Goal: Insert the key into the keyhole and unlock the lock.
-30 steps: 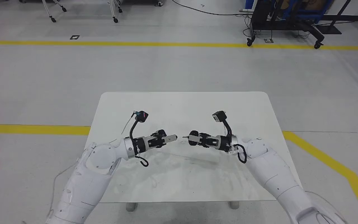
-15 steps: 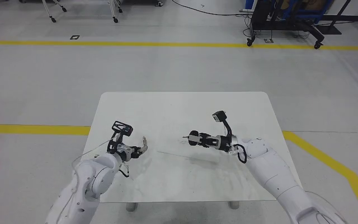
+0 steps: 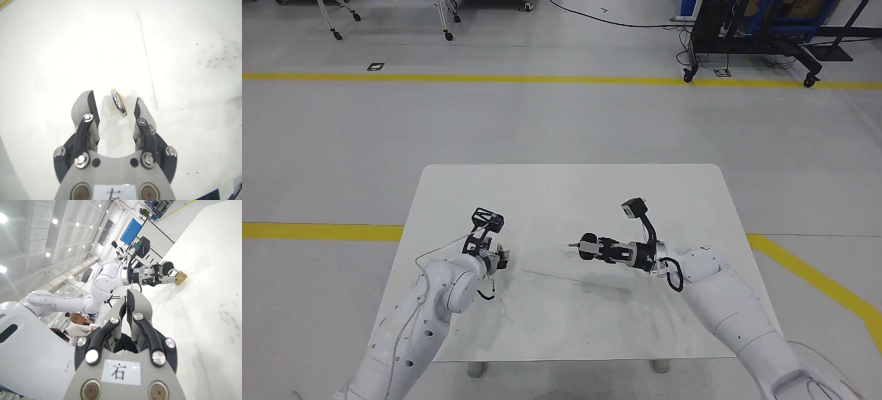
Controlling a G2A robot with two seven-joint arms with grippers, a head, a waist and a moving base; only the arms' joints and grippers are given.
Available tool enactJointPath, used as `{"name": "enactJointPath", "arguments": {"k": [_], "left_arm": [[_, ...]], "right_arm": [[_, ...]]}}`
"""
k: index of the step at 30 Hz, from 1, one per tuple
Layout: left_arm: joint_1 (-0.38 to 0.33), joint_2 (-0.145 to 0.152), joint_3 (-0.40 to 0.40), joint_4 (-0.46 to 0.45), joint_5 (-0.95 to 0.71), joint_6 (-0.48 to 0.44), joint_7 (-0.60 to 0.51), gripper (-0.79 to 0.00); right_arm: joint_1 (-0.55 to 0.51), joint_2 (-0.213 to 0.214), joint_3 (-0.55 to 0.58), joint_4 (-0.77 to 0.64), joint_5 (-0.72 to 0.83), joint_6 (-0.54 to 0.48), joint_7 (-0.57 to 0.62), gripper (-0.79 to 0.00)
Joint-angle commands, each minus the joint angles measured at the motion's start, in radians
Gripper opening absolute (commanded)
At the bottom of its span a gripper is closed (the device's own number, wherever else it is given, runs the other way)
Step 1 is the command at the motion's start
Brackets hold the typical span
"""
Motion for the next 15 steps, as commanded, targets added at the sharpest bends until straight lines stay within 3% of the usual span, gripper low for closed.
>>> {"name": "enactJointPath", "arguments": {"k": [1, 10, 12, 15], "left_arm": [[-0.005, -0.002, 0.002, 0.003, 0.001, 0.008, -0.002, -0.489], [0.033, -0.005, 0.000, -0.050, 0.043, 0.051, -0.006, -0.499], [0.041, -0.005, -0.003, -0.059, 0.040, 0.054, 0.000, -0.520], [0.037, -0.008, 0.001, -0.046, 0.047, 0.055, 0.006, -0.631]], "right_arm": [[0.000, 0.000, 0.000, 0.000, 0.000, 0.000, 0.000, -0.785], [0.000, 0.000, 0.000, 0.000, 0.000, 0.000, 0.000, -0.785], [0.000, 0.000, 0.000, 0.000, 0.000, 0.000, 0.000, -0.785], [0.000, 0.000, 0.000, 0.000, 0.000, 0.000, 0.000, -0.785]]}}
